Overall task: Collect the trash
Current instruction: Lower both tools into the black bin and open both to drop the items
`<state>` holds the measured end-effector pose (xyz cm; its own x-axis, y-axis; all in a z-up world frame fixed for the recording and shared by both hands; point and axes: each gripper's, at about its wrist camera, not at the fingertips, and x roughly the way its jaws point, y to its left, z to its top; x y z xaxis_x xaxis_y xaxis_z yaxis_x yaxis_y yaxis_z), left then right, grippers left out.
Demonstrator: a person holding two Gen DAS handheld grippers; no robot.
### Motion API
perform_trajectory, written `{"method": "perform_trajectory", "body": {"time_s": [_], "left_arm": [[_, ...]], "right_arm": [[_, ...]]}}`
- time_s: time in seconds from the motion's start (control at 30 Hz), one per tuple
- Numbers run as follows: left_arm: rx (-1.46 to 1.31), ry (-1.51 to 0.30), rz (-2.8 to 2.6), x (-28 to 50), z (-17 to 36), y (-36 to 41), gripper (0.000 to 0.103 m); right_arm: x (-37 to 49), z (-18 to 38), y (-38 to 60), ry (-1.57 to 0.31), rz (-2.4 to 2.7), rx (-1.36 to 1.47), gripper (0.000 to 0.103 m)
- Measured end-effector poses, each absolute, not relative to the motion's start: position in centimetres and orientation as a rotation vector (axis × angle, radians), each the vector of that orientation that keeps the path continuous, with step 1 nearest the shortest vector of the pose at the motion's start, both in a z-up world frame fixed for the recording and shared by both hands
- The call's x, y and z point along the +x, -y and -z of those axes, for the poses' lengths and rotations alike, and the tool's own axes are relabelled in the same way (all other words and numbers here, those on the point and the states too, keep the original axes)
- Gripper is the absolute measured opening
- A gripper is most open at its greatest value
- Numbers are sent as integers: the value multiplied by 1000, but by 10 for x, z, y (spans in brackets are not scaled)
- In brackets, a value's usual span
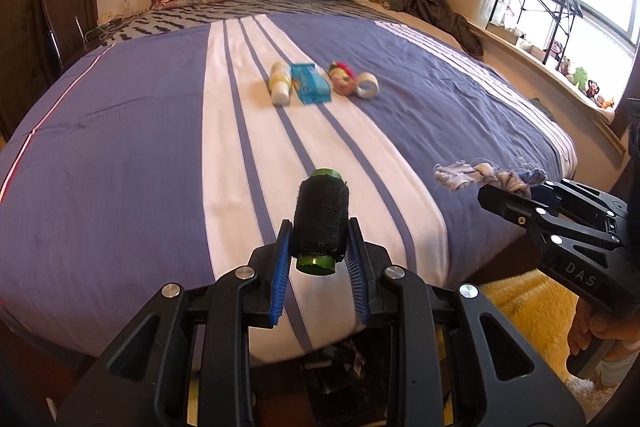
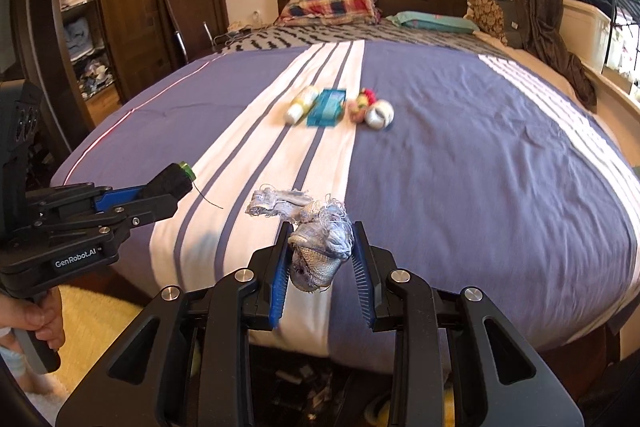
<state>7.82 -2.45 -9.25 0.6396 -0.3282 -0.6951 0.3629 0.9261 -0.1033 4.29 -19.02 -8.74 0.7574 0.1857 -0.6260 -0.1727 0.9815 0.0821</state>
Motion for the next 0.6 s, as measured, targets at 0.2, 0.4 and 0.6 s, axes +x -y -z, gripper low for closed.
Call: {"method": "perform_trajectory", "body": {"time_s": [0.2, 0.4, 0.6], "left_arm": [[29, -820, 409, 47, 114, 23, 25], [15, -890, 433, 27, 148, 29, 25], [14, -956, 439, 15, 179, 32, 25]], "right_arm": [[18, 101, 189, -708, -208, 44, 30], [1, 129, 188, -770, -216, 62, 30], [-9, 163, 187, -846, -209, 58, 30]]}}
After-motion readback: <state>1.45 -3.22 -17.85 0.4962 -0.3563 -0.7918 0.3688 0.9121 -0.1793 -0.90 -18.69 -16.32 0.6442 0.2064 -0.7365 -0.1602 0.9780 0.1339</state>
